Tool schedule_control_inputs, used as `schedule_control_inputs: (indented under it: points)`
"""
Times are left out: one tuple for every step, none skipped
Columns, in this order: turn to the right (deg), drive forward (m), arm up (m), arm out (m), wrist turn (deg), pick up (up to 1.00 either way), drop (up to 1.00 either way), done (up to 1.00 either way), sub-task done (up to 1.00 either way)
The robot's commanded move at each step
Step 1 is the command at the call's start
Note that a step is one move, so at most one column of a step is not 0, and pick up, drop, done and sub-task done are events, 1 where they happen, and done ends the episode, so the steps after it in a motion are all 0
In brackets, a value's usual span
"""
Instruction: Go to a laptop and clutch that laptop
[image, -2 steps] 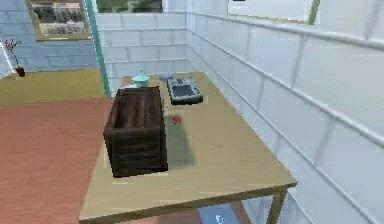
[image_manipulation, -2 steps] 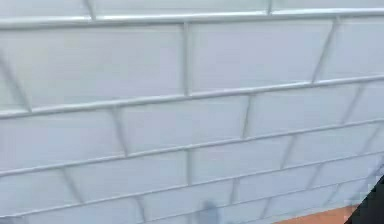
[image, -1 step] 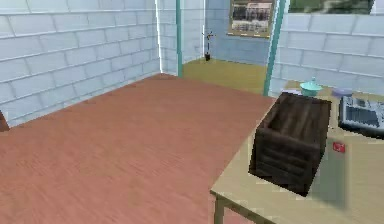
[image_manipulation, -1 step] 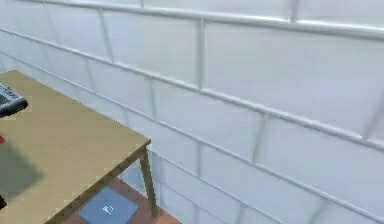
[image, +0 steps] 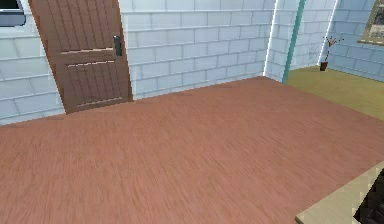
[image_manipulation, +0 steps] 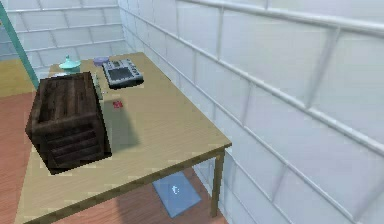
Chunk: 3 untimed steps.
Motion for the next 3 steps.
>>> schedule_control_inputs:
  points:
    - [0.0, 0.0, 0.08, 0.0, 0.0, 0.0, 0.0, 0.0, 0.0]
    - [0.0, 0.0, 0.0, 0.5, 0.0, 0.0, 0.0, 0.0, 0.0]
    - [0.0, 0.0, 0.0, 0.0, 45.0, 0.0, 0.0, 0.0, 0.0]
